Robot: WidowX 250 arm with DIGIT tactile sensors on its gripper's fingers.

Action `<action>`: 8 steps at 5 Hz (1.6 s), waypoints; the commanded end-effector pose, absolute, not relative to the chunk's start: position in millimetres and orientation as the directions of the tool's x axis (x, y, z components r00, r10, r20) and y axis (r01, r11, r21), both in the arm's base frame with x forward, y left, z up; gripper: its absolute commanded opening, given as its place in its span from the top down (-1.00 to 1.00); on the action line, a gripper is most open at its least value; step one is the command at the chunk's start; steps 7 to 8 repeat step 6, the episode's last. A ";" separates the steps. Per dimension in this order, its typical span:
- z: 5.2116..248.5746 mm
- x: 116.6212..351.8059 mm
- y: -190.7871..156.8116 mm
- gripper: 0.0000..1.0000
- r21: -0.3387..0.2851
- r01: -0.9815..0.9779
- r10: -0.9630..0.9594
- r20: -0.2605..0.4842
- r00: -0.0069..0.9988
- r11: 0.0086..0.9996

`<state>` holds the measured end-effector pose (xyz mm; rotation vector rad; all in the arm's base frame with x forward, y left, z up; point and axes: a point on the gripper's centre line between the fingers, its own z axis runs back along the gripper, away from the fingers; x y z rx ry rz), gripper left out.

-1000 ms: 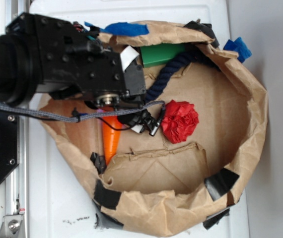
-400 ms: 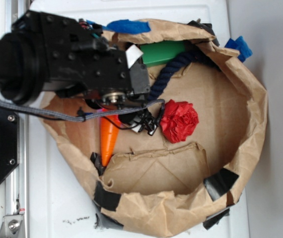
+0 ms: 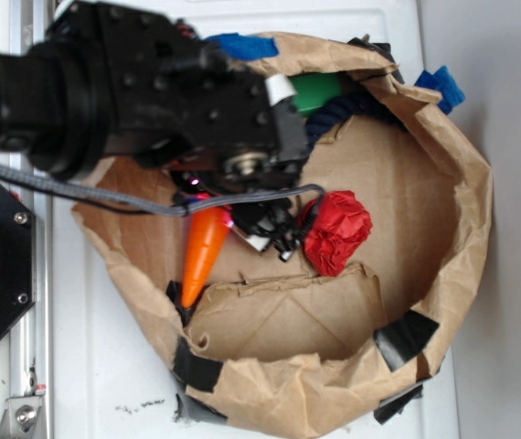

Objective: Grab the carrot.

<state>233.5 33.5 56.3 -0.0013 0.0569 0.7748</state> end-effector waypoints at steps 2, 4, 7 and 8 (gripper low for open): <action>142.3 234.2 19.2 1.00 0.003 -0.341 0.340 0.060 0.938 0.940; 177.5 222.9 -12.0 1.00 -0.002 -0.328 0.325 0.129 0.937 0.945; 168.5 218.6 -9.3 1.00 0.016 -0.400 0.395 0.133 0.909 0.916; 168.5 218.6 -9.3 1.00 0.016 -0.400 0.395 0.133 0.909 0.916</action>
